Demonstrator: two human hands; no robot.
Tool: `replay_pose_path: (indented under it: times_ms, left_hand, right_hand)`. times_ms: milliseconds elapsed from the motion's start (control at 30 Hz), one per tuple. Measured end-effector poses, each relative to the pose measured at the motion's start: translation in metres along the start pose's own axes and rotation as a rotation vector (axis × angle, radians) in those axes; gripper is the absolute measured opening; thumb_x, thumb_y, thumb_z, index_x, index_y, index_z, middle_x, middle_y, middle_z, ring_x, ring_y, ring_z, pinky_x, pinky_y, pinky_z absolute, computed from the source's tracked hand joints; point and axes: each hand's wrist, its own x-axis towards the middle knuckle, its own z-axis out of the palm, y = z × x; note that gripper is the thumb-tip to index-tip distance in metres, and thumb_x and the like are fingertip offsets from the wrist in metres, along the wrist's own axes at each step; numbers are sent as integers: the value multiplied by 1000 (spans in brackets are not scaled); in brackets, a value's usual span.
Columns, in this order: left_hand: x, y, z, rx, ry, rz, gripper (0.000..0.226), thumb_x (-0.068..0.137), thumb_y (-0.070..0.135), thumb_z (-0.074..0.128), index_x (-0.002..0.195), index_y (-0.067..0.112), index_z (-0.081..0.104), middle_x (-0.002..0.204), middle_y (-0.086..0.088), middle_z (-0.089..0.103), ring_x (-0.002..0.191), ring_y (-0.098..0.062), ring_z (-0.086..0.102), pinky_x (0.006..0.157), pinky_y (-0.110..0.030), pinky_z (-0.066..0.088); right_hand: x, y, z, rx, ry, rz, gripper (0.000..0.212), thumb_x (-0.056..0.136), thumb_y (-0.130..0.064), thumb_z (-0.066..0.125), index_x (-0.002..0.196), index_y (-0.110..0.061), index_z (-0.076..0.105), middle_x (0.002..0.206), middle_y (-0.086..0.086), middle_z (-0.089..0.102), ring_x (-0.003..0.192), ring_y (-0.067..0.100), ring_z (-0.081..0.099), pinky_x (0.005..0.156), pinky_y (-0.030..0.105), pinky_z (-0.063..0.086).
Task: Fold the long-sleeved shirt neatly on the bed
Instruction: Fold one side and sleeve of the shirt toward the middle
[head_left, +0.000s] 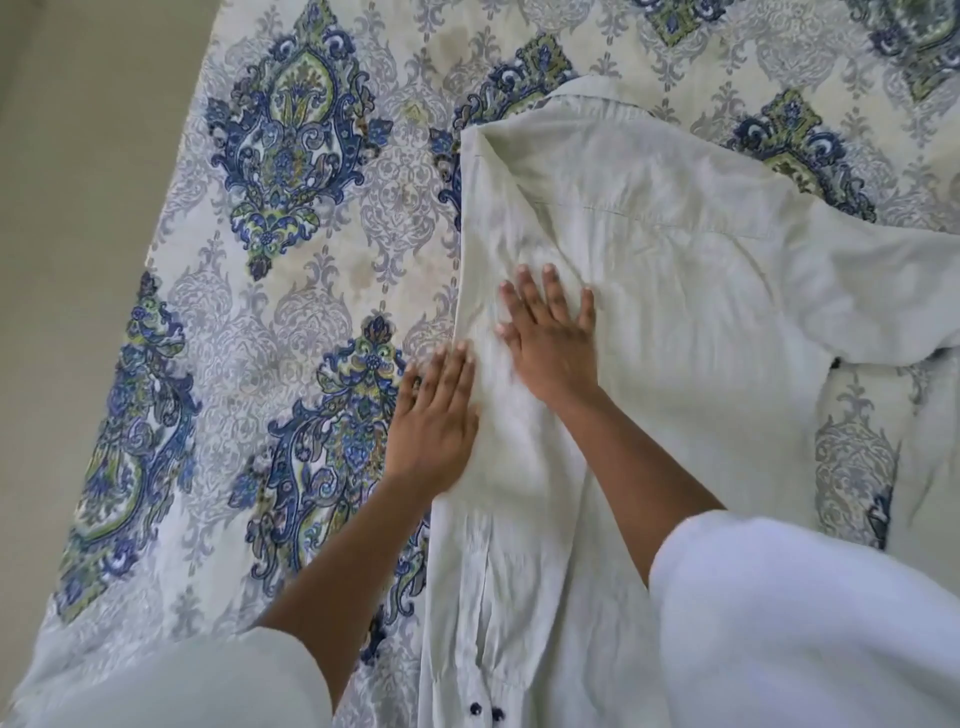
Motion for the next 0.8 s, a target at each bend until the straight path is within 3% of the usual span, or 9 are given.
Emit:
replay_pose_path:
  times_ms: [133, 200, 267, 367, 500, 600, 700, 800]
  left_hand:
    - [-27, 17, -5, -30, -19, 168, 59, 94, 35, 28, 146, 7, 24, 153, -7, 28, 144, -20, 18, 113, -44, 14]
    - [-66, 19, 6, -38, -78, 223, 59, 96, 39, 23, 148, 11, 17, 156, -5, 19, 145, -17, 11, 115, -41, 13]
    - [-92, 15, 15, -24, -73, 167, 60, 97, 40, 21, 150, 11, 11, 158, -3, 9, 146, -15, 3, 117, -39, 7]
    - [-99, 19, 7, 11, -50, 137, 60, 96, 38, 25, 147, 7, 19, 156, -5, 15, 145, -18, 10, 117, -38, 5]
    - [-129, 14, 5, 45, -157, 242, 61, 96, 43, 22, 147, 9, 21, 155, -5, 22, 144, -19, 19, 115, -40, 11]
    - [-152, 8, 2, 82, -152, 222, 63, 98, 46, 10, 146, 7, 18, 155, -9, 20, 146, -19, 2, 116, -40, 8]
    - [-175, 11, 5, 114, -198, 343, 62, 98, 45, 8, 148, 9, 15, 157, -9, 14, 145, -20, 1, 117, -42, 6]
    - [-196, 7, 8, 143, -232, 383, 63, 98, 47, 10, 149, 10, 17, 158, -7, 10, 146, -22, 5, 116, -44, 12]
  right_hand:
    - [-59, -20, 2, 123, 101, -50, 54, 96, -39, 24, 143, -16, 35, 152, 4, 31, 143, 23, 25, 112, 56, 17]
    - [-105, -20, 21, 103, 54, -54, 53, 96, -37, 28, 143, -15, 35, 152, 4, 33, 142, 23, 28, 112, 56, 25]
    - [-136, -15, 35, 74, 16, -13, 54, 96, -37, 28, 145, -14, 30, 154, 5, 29, 143, 22, 23, 112, 56, 20]
    - [-158, -20, 31, 40, 3, 23, 57, 95, -38, 28, 144, -10, 32, 152, 8, 33, 142, 23, 28, 113, 53, 14]
    - [-201, -22, 29, 26, -121, 40, 59, 91, -39, 31, 140, -8, 39, 148, 10, 38, 139, 23, 34, 109, 56, 27]
    - [-223, -22, 21, 0, -141, 35, 58, 88, -38, 30, 133, -7, 49, 143, 11, 46, 135, 24, 40, 105, 58, 29]
    - [-243, -28, 17, 2, -158, -58, 55, 87, -36, 30, 134, -15, 50, 143, 8, 47, 134, 24, 42, 103, 59, 32]
    - [-273, -31, 19, 2, -276, -126, 53, 88, -36, 29, 138, -27, 44, 147, 4, 41, 137, 24, 38, 103, 57, 33]
